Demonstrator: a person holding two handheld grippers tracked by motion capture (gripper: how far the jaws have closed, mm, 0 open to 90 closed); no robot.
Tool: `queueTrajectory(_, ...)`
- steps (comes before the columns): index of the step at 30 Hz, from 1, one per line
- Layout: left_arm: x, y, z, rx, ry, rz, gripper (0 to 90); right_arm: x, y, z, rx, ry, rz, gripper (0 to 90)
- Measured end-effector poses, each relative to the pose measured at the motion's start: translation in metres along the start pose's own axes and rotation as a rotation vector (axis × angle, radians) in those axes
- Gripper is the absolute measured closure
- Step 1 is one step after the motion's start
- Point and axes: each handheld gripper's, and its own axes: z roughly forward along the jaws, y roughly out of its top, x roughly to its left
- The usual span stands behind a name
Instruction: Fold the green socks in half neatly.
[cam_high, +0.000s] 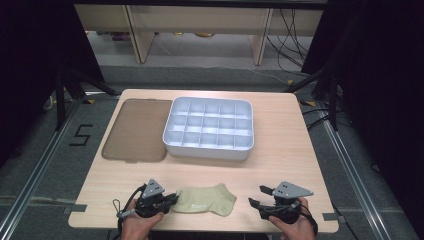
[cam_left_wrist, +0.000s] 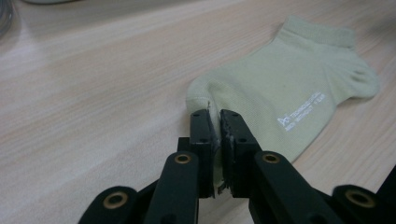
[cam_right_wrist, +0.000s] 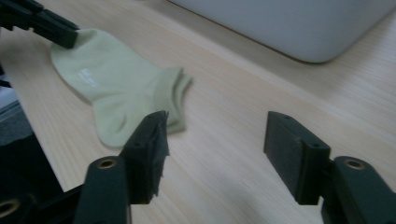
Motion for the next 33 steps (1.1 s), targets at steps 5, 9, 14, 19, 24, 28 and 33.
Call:
queueTrajectory(5, -0.004, 0.006, -0.005, -0.021, -0.016, 0.004, 83.9, 0.013, 0.013, 0.016, -0.020, 0.060, -0.073, 59.1)
queueTrajectory(9, -0.004, 0.010, -0.008, -0.022, -0.023, 0.022, 83.9, 0.024, 0.025, 0.028, -0.039, 0.103, -0.092, 72.2)
queueTrajectory(14, -0.006, 0.016, -0.014, -0.035, -0.032, 0.025, 83.9, 0.031, 0.039, 0.050, -0.031, 0.147, -0.138, 83.6)
queueTrajectory(19, -0.004, 0.022, -0.018, -0.049, -0.039, 0.022, 83.9, 0.039, 0.049, 0.071, 0.004, 0.192, -0.161, 89.8)
queueTrajectory(24, 0.001, 0.024, -0.024, -0.015, -0.027, 0.047, 83.9, 0.047, 0.057, 0.091, 0.028, 0.208, -0.176, 90.0)
queueTrajectory(28, 0.006, 0.027, -0.027, 0.006, -0.030, 0.045, 83.9, 0.057, 0.067, 0.118, 0.057, 0.225, -0.214, 90.0)
queueTrajectory(33, 0.005, 0.031, -0.030, 0.005, -0.016, 0.059, 83.9, 0.061, 0.072, 0.142, 0.088, 0.217, -0.226, 90.0)
